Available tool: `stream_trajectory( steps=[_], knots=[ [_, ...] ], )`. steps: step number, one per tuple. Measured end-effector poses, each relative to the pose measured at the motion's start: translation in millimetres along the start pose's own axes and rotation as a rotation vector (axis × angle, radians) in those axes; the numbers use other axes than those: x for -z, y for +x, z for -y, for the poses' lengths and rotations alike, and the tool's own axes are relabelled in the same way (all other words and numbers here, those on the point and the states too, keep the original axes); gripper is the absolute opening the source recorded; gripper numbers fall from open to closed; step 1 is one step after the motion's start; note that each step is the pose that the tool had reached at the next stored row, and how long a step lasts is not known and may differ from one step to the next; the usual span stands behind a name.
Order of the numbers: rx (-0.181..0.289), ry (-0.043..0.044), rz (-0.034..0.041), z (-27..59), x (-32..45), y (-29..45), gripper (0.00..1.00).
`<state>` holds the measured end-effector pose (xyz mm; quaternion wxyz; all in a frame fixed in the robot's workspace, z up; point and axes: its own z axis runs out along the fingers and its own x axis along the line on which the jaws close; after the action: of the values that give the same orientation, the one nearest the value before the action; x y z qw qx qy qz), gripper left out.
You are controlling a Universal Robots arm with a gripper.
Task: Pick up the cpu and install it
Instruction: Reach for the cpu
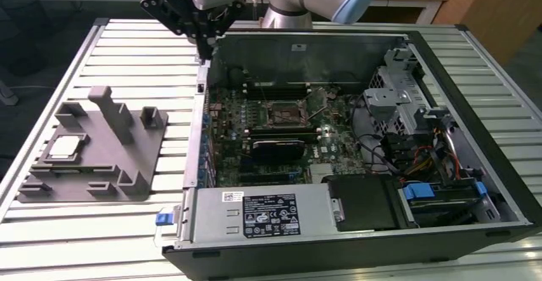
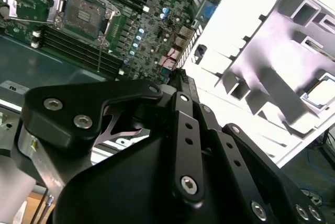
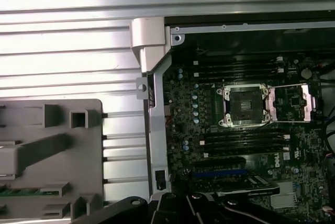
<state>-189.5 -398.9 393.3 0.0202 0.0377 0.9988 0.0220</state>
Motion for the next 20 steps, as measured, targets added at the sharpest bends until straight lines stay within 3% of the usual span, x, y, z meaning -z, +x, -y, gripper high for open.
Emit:
stream_trajectory(
  steps=[20],
  knots=[
    [0.001,-0.0022,0.0291,3.6,2.0,47.7,0.11]
  ],
)
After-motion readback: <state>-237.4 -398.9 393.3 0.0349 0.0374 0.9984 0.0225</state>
